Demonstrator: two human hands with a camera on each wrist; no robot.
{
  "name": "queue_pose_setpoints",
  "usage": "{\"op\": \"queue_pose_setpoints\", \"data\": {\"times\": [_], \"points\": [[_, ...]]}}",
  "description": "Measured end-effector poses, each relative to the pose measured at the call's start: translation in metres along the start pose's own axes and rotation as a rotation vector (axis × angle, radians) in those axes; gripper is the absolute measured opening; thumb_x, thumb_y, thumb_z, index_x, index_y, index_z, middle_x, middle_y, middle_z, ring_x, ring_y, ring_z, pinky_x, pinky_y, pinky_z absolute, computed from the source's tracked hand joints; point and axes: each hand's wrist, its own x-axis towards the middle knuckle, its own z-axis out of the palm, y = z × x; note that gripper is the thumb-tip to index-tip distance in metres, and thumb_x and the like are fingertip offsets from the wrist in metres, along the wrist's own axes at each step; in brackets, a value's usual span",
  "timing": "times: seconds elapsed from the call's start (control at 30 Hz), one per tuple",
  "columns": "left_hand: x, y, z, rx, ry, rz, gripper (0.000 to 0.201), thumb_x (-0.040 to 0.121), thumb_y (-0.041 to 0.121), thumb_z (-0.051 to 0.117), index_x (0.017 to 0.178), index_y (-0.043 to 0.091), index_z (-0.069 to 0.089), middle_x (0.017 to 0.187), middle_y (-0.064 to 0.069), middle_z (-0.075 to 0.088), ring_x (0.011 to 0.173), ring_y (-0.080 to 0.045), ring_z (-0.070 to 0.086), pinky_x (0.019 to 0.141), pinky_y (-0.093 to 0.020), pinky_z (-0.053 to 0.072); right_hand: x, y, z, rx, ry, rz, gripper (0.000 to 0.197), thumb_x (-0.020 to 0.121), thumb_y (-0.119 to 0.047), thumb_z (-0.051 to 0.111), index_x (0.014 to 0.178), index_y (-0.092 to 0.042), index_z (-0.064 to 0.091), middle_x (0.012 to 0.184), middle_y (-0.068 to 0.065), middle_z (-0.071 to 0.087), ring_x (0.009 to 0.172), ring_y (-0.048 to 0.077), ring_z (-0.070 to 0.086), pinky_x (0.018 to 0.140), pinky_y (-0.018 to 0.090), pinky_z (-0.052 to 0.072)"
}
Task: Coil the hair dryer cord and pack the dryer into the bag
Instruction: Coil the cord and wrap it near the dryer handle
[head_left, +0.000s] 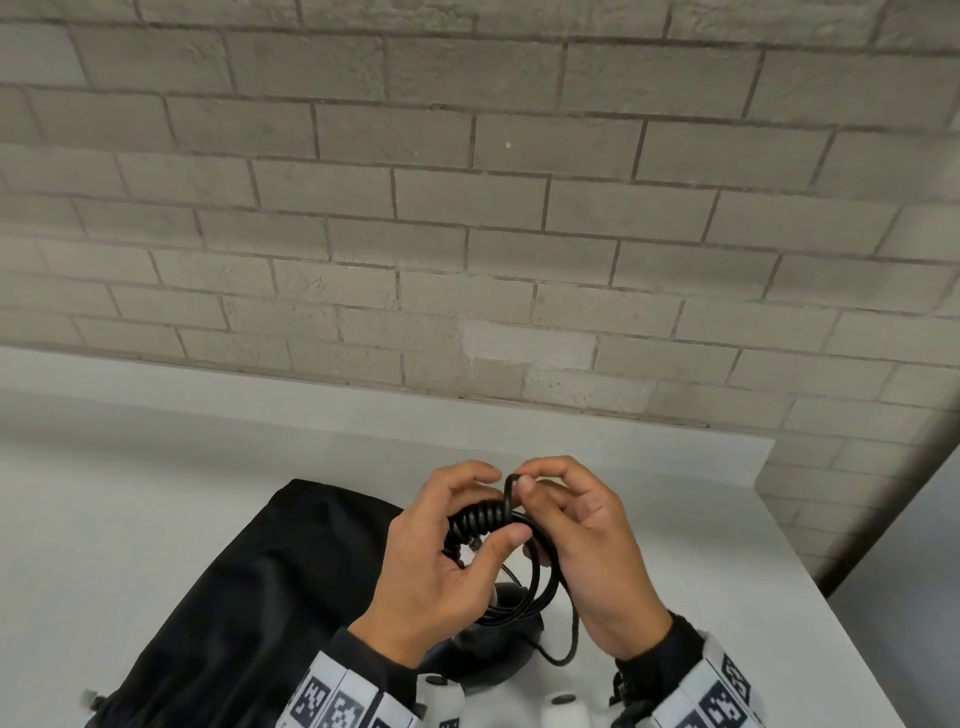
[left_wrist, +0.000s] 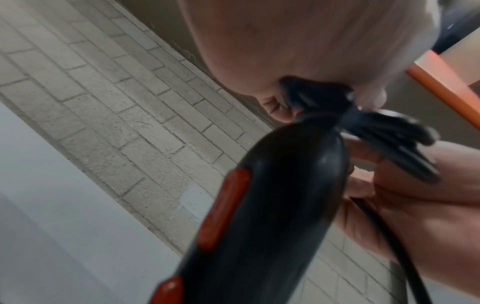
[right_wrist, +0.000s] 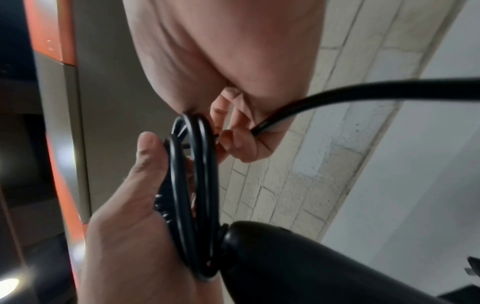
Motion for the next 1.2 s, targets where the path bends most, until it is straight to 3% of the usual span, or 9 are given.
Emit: {"op": "queue_pose_setpoints", "data": {"times": [0.27, 0.37, 0.43, 0.57, 0.7, 0.8, 0.97, 1.1, 1.2], "points": [[0.001, 0.000, 0.001, 0.113, 0.043, 0.071, 0.025, 0.093, 0.043, 0.061, 0.106, 0.022, 0.064, 0.094, 0.016, 0.065, 0.084, -0.011, 0.064, 0.072, -0.022, 0.052, -0.021, 0.010, -0.010, -0.054, -0.060, 0.041, 0.037, 0.091, -0.046, 0.057, 0.094, -0.012, 0.071, 0.072, 0.006, 0.060, 0.064, 0.023, 0.048, 0.055, 0.029, 0.040], [0.001, 0.000, 0.000, 0.128, 0.051, 0.067, 0.022, 0.092, 0.039, 0.062, 0.105, 0.022, 0.064, 0.093, 0.015, 0.065, 0.084, -0.013, 0.063, 0.072, -0.024, 0.052, -0.027, 0.010, -0.014, -0.086, -0.168, -0.018, 0.030, 0.081, -0.033, 0.075, 0.097, -0.008, 0.070, 0.079, 0.005, 0.068, 0.067, 0.014, 0.061, 0.061, 0.020, 0.047], [0.001, 0.000, 0.000, 0.140, 0.045, 0.064, 0.020, 0.090, 0.036, 0.063, 0.105, 0.023, 0.065, 0.094, 0.016, 0.064, 0.086, -0.015, 0.063, 0.073, -0.026, 0.052, -0.028, 0.011, -0.016, -0.158, -0.194, -0.026, 0.019, 0.079, -0.018, 0.078, 0.096, -0.011, 0.071, 0.087, 0.006, 0.073, 0.079, 0.019, 0.068, 0.072, 0.028, 0.055], [0.002, -0.001, -0.001, 0.106, 0.026, 0.019, 0.029, 0.089, 0.033, 0.065, 0.113, 0.019, 0.070, 0.098, 0.013, 0.068, 0.094, -0.019, 0.064, 0.078, -0.028, 0.054, -0.026, 0.006, -0.015, -0.293, -0.181, -0.039, 0.017, 0.078, -0.033, 0.077, 0.090, -0.021, 0.073, 0.085, 0.004, 0.073, 0.082, 0.035, 0.063, 0.076, 0.055, 0.049], [0.002, 0.002, -0.002, 0.075, -0.022, -0.026, 0.025, 0.090, 0.032, 0.065, 0.109, 0.019, 0.073, 0.097, 0.012, 0.070, 0.099, -0.022, 0.064, 0.082, -0.028, 0.052, -0.023, 0.002, -0.019, -0.416, -0.206, -0.076, 0.016, 0.081, -0.038, 0.073, 0.085, -0.022, 0.072, 0.073, 0.000, 0.063, 0.072, 0.027, 0.051, 0.067, 0.036, 0.042], [0.002, 0.004, -0.001, 0.041, -0.023, -0.100, 0.020, 0.089, 0.034, 0.065, 0.105, 0.024, 0.072, 0.099, 0.013, 0.068, 0.100, -0.022, 0.064, 0.083, -0.023, 0.052, -0.022, -0.001, -0.019, -0.462, -0.220, -0.069, 0.010, 0.084, -0.033, 0.072, 0.087, -0.024, 0.072, 0.075, -0.003, 0.065, 0.072, 0.016, 0.052, 0.072, 0.036, 0.042], [0.003, 0.004, 0.000, 0.067, 0.056, -0.166, 0.022, 0.087, 0.038, 0.066, 0.106, 0.028, 0.070, 0.098, 0.011, 0.067, 0.097, -0.017, 0.067, 0.082, -0.017, 0.050, -0.033, 0.009, -0.003, -0.721, 0.138, -0.299, 0.028, 0.072, -0.049, 0.070, 0.096, -0.039, 0.061, 0.100, -0.015, 0.060, 0.094, 0.010, 0.054, 0.078, 0.013, 0.040], [0.002, 0.006, 0.003, 0.097, 0.090, -0.180, 0.021, 0.086, 0.042, 0.064, 0.105, 0.034, 0.067, 0.097, 0.012, 0.068, 0.093, -0.016, 0.067, 0.078, -0.018, 0.052, -0.043, 0.019, 0.010, -1.176, 0.294, -0.671, 0.010, 0.080, -0.033, 0.073, 0.086, -0.024, 0.071, 0.085, -0.004, 0.056, 0.070, 0.016, 0.046, 0.054, 0.026, 0.042], [0.001, 0.006, 0.003, 0.087, 0.114, -0.204, 0.023, 0.086, 0.044, 0.064, 0.104, 0.031, 0.068, 0.096, 0.008, 0.070, 0.089, -0.016, 0.069, 0.076, -0.019, 0.052, -0.047, 0.019, 0.017, -1.285, 0.365, -0.634, 0.008, 0.082, -0.031, 0.072, 0.086, -0.025, 0.073, 0.076, -0.003, 0.058, 0.060, 0.018, 0.045, 0.044, 0.027, 0.036]]}}
